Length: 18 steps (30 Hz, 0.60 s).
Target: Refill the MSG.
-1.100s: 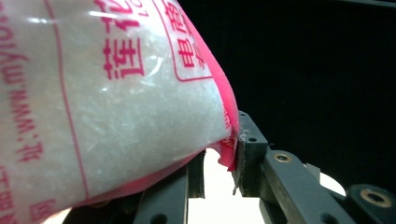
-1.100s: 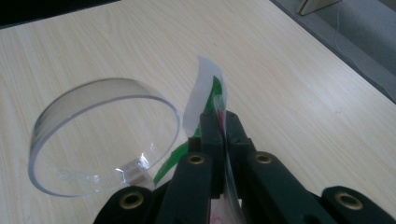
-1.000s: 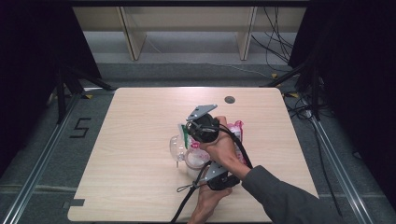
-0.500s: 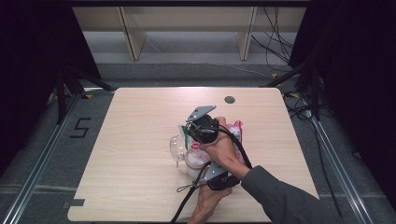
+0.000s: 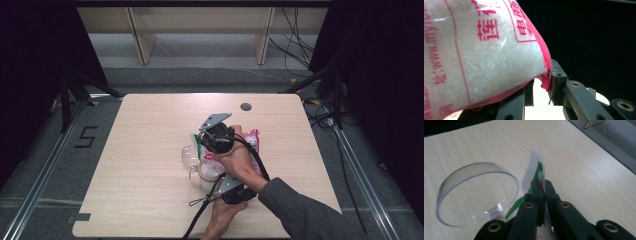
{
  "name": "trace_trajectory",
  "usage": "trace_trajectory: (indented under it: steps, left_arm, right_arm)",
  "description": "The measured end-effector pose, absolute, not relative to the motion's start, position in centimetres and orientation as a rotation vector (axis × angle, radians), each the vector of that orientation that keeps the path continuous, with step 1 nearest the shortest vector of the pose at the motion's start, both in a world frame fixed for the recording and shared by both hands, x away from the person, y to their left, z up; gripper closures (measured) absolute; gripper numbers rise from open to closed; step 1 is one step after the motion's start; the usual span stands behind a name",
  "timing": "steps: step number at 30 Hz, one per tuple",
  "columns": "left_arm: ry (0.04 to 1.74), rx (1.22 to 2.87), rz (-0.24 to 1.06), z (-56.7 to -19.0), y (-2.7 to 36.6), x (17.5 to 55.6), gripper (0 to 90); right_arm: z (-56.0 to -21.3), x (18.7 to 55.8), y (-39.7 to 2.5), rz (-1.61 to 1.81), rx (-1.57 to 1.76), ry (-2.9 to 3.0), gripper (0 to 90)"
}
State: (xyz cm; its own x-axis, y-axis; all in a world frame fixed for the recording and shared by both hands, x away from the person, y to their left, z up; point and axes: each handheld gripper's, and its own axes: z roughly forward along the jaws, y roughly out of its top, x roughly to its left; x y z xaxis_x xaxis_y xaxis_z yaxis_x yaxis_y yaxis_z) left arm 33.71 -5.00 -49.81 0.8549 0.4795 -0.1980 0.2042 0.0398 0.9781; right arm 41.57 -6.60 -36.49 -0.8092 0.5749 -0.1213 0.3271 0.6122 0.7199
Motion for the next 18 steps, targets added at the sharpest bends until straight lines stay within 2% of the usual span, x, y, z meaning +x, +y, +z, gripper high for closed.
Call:
trace_trajectory:
  steps: [18]
  left_arm:
    - [0.562,1.54,0.226,-49.83,-5.01,33.82,76.5]
  right_arm:
    - [-36.47,41.48,-6.53,1.016,0.735,2.497,90.0]
